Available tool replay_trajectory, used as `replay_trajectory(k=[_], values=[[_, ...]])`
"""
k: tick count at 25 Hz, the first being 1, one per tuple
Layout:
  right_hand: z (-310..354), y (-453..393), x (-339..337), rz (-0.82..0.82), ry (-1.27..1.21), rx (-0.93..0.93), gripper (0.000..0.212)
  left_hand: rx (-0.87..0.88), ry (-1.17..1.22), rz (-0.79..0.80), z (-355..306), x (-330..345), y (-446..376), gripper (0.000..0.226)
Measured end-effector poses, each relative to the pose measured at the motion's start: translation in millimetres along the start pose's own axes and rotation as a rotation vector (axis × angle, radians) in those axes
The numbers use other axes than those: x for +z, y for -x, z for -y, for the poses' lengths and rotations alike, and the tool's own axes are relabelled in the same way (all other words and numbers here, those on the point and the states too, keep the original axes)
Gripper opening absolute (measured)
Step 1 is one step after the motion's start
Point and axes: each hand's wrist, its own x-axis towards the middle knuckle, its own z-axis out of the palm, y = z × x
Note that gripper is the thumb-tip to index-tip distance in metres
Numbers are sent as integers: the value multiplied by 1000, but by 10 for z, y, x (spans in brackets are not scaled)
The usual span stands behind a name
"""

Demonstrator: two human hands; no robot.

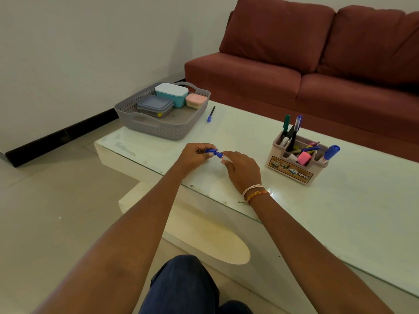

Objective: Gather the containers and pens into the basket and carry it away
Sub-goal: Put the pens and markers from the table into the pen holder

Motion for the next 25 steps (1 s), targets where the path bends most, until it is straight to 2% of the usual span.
replay_trajectory(k=[2,6,14,17,22,25], values=[[-29,15,-20,-60,115,-22,26,-21,26,30,9,-12,7,27],[-107,96,-51,-286,321,-30,21,-127,104,43,-30,-16,30,26],[-172,175,-98,-328,262,-92,17,-84,-34,95,-131,100,70,26],[-169,188,-110,-295,204,-66,15,-119,-28,108,-153,115,73,28],[-164,155,-111,-55,134,24,22,-90,-38,96,-126,176,84,28],[-202,142,-106,-10,90,59,26,-69,-53,91,-108,198,73,26]])
